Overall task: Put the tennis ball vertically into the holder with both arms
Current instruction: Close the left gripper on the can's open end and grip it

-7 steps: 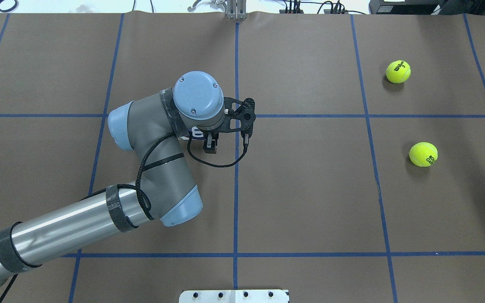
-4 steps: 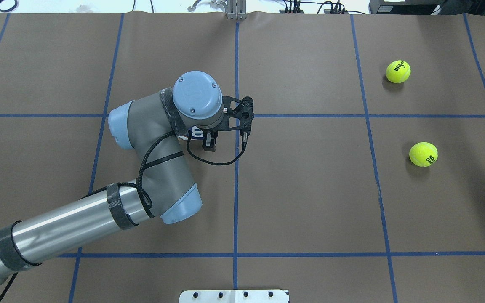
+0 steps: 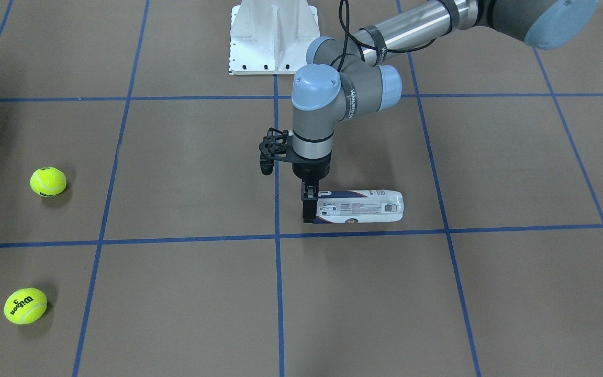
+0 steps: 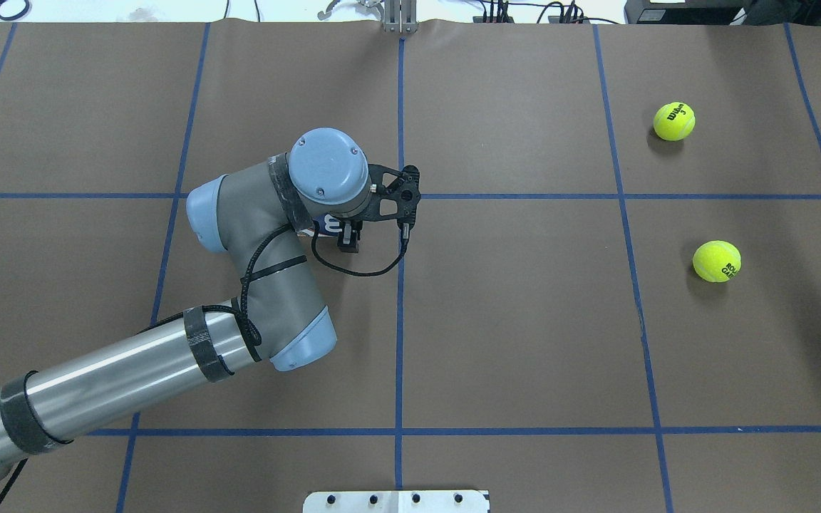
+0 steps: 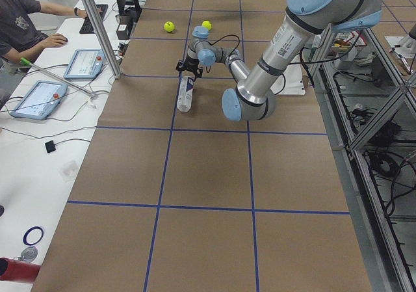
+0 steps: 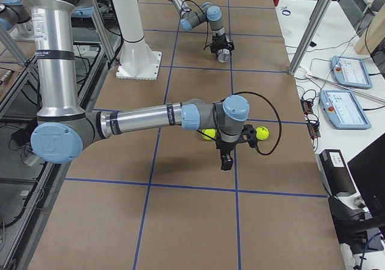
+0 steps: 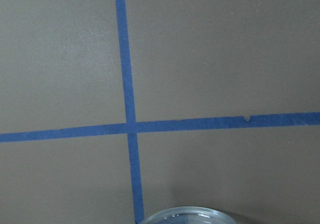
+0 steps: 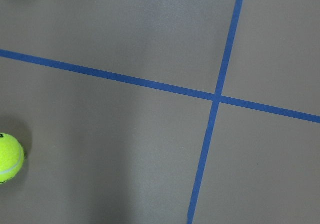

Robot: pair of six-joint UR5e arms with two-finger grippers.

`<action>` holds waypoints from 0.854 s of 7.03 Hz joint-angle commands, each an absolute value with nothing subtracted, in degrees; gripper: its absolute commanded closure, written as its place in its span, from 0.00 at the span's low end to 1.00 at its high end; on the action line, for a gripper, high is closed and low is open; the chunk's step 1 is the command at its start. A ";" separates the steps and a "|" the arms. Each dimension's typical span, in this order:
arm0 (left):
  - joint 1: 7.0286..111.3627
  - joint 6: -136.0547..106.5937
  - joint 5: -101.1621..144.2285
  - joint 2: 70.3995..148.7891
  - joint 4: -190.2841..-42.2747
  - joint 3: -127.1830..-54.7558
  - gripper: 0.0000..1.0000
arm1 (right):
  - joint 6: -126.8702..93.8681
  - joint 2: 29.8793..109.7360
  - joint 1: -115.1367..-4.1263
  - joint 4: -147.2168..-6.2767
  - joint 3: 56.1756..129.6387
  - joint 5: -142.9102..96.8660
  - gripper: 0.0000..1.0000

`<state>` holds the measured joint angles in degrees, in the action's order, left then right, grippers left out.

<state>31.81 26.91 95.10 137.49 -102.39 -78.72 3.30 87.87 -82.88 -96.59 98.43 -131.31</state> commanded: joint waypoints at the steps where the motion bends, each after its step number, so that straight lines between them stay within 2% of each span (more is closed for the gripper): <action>1: 31.82 27.07 95.10 137.37 -102.74 -78.31 0.01 | 3.34 87.80 -82.88 -96.59 98.44 -131.31 0.00; 6: 31.64 26.54 95.10 137.55 -104.93 -75.42 0.01 | 3.34 87.80 -82.71 -96.68 98.26 -131.31 0.00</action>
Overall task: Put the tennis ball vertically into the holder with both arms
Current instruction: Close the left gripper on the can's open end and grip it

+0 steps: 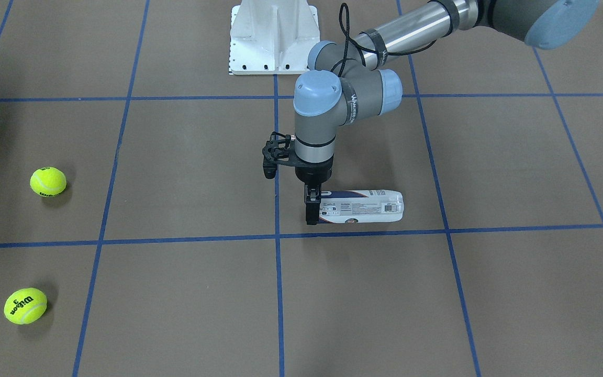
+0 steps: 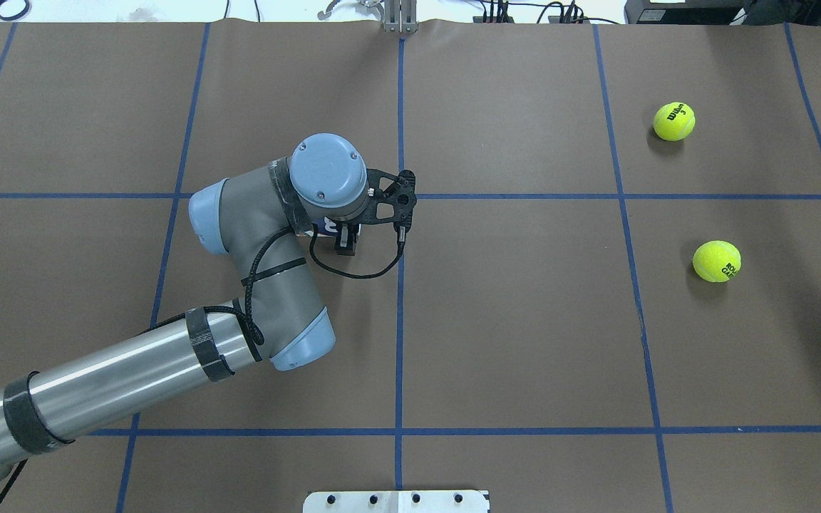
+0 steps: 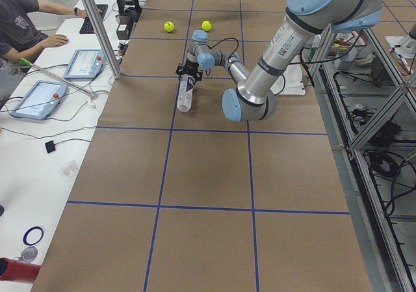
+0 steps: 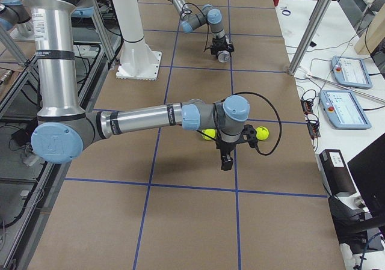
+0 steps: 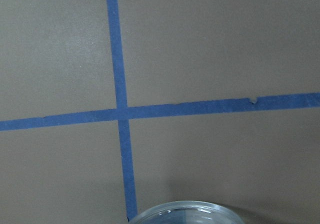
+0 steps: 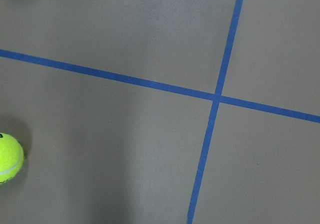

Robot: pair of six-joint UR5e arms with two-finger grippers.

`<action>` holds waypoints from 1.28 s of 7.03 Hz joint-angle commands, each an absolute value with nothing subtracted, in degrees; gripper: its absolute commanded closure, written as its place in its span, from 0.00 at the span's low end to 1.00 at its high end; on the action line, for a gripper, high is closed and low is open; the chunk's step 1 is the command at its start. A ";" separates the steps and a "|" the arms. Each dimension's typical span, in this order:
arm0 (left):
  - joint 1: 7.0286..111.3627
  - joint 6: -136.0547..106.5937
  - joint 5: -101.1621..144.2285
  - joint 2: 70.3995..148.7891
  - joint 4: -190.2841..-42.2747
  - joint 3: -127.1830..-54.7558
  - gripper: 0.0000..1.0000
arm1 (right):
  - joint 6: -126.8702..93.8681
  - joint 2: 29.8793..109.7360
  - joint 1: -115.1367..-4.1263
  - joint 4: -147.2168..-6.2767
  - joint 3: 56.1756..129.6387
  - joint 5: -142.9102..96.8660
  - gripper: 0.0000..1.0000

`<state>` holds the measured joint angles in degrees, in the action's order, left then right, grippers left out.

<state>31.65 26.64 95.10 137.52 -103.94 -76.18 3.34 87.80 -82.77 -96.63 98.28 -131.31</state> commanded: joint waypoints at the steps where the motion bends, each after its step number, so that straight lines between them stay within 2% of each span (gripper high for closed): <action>1: 31.64 26.46 95.10 137.55 -104.94 -75.32 0.01 | 3.34 87.80 -82.71 -96.59 98.26 -131.31 0.00; 5: 31.64 26.37 95.01 137.81 -107.31 -73.30 0.03 | 3.43 87.80 -82.53 -96.59 97.91 -131.31 0.00; 6: 31.73 26.54 95.01 137.81 -107.31 -73.30 0.09 | 3.34 87.80 -82.53 -96.59 97.91 -131.31 0.00; 8: 31.90 26.89 94.83 137.72 -107.05 -73.30 0.29 | 3.34 87.80 -82.53 -96.59 98.09 -131.31 0.00; 9: 32.17 26.63 94.83 137.81 -107.40 -73.91 0.30 | 3.34 87.80 -82.53 -96.59 98.26 -131.31 0.00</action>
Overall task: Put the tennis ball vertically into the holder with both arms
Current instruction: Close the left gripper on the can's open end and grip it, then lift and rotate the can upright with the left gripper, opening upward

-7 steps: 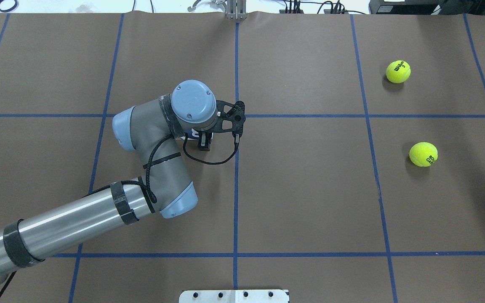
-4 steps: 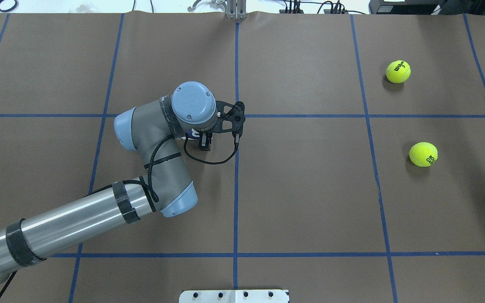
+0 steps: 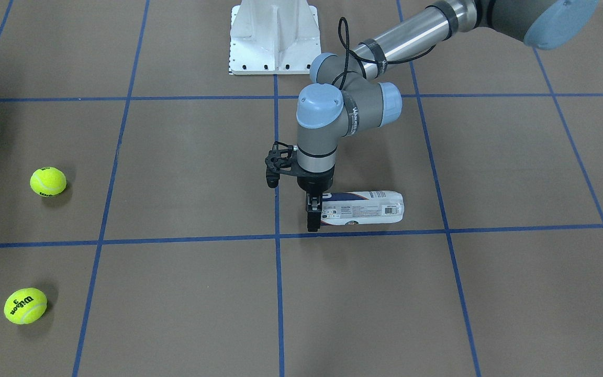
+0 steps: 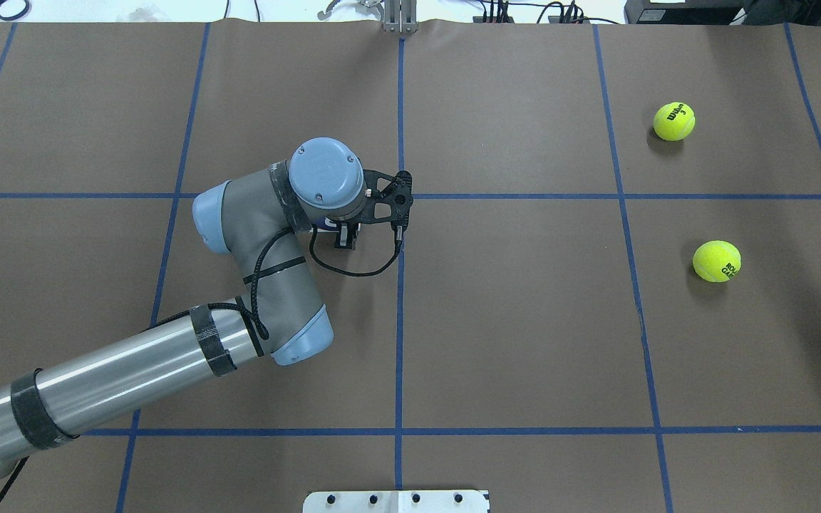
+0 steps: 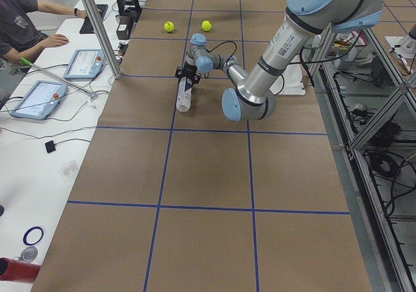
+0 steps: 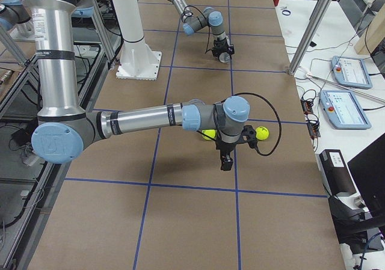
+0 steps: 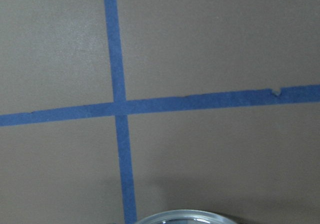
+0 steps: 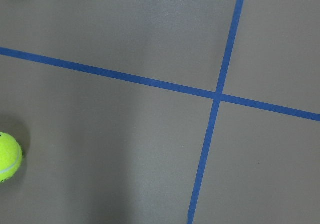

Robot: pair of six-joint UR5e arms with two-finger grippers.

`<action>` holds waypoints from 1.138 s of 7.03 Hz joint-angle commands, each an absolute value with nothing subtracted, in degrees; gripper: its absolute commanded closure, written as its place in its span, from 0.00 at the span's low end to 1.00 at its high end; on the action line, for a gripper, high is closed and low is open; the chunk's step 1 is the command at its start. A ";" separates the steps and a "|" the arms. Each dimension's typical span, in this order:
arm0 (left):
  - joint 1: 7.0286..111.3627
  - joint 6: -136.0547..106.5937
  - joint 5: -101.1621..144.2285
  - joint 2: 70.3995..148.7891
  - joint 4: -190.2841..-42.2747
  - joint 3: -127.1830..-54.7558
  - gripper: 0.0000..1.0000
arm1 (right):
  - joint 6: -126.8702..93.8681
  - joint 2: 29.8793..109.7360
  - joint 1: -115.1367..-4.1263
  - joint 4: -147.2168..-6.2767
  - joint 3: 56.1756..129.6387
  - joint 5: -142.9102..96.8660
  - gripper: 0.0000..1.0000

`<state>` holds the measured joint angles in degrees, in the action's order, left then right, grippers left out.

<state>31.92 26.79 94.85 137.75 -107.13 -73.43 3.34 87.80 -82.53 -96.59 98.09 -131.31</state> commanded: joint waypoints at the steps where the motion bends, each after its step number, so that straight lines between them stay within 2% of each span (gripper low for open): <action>1: 32.34 26.46 94.83 137.64 -109.32 -74.00 0.31 | 3.34 87.80 -82.53 -96.59 98.26 -131.31 0.00; 2: 32.95 26.19 94.83 137.81 -110.99 -74.44 0.31 | 3.34 87.37 -82.53 -96.59 98.17 -131.31 0.00; 4: 35.85 23.06 95.18 137.46 -111.44 -82.40 0.31 | 3.34 86.93 -82.53 -96.59 98.09 -131.31 0.00; 5: 36.12 15.81 95.19 137.29 -115.97 -84.01 0.31 | 3.17 86.92 -82.53 -96.59 98.35 -131.57 0.00; 7: 36.12 -3.69 94.84 130.56 -143.91 -83.94 0.30 | 3.34 86.84 -82.53 -96.59 98.44 -131.57 0.00; 8: 36.12 -8.56 94.75 128.78 -152.75 -83.94 0.30 | 3.25 86.75 -82.53 -96.50 98.44 -131.66 0.00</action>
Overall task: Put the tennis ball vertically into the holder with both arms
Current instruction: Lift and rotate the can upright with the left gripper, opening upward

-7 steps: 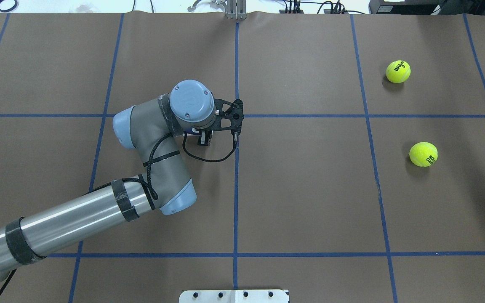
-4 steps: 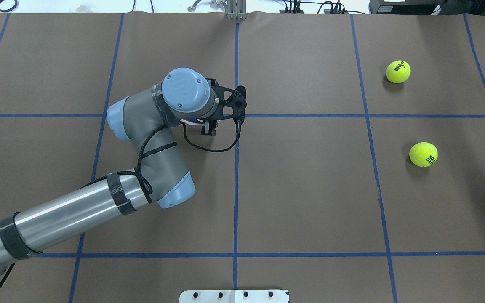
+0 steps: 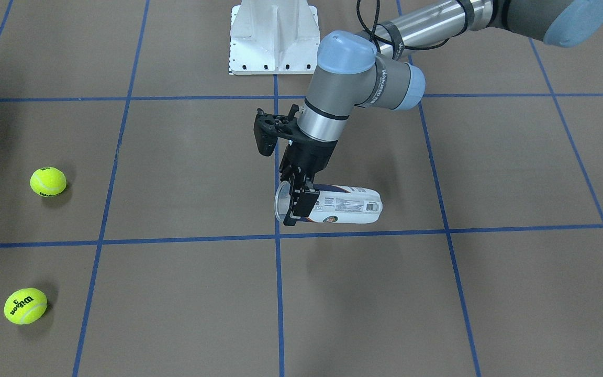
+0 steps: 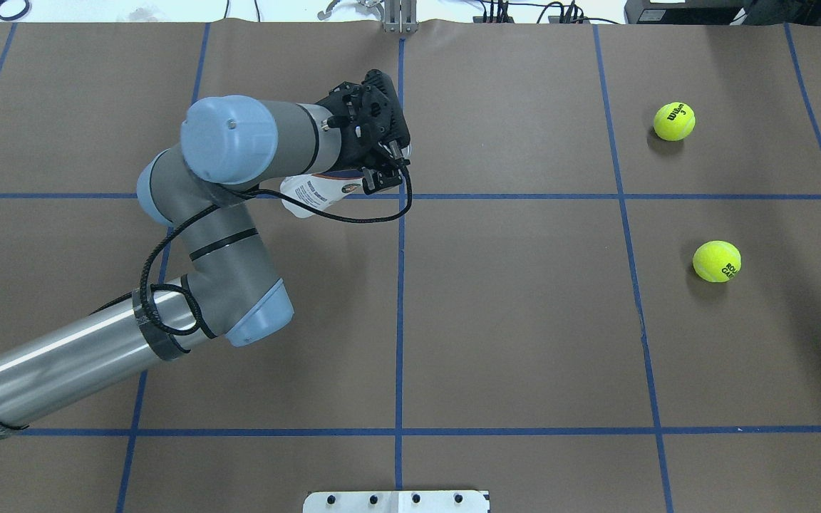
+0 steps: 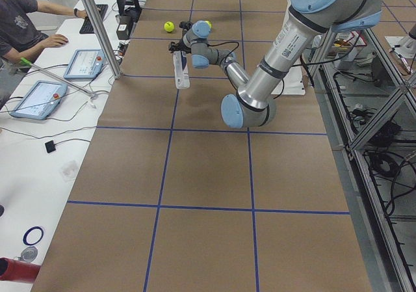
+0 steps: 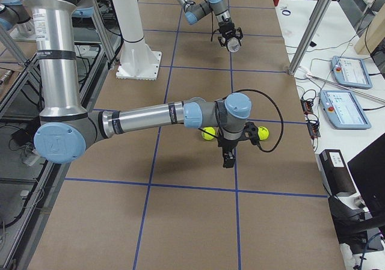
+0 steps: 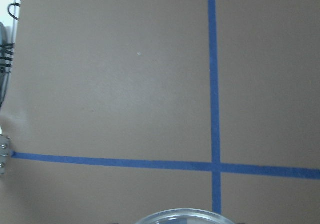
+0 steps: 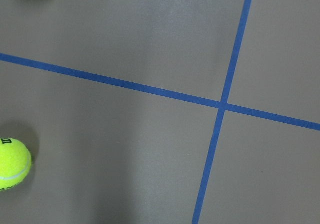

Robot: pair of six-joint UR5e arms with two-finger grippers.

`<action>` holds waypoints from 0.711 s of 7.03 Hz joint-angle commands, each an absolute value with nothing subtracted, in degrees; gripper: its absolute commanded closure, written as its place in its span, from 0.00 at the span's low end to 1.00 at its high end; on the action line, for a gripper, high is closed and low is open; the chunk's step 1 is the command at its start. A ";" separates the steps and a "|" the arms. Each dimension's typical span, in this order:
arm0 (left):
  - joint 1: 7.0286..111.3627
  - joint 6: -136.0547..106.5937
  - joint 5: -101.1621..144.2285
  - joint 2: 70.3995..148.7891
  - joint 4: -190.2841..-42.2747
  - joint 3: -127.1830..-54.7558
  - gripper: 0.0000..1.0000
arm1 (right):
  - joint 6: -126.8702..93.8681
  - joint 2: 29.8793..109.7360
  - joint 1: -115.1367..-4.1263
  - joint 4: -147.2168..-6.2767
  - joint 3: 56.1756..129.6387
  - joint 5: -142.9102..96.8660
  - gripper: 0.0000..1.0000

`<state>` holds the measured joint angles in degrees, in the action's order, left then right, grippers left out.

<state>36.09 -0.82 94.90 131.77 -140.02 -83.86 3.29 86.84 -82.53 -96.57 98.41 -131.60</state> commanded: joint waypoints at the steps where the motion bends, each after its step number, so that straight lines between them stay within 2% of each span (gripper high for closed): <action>1: 35.69 -14.44 93.01 128.67 -157.63 -83.94 0.29 | 3.25 86.84 -82.53 -96.59 98.79 -131.75 0.00; 5: 31.57 -24.35 88.42 127.79 -175.66 -83.06 0.28 | 3.16 86.05 -82.44 -96.50 101.59 -133.50 0.00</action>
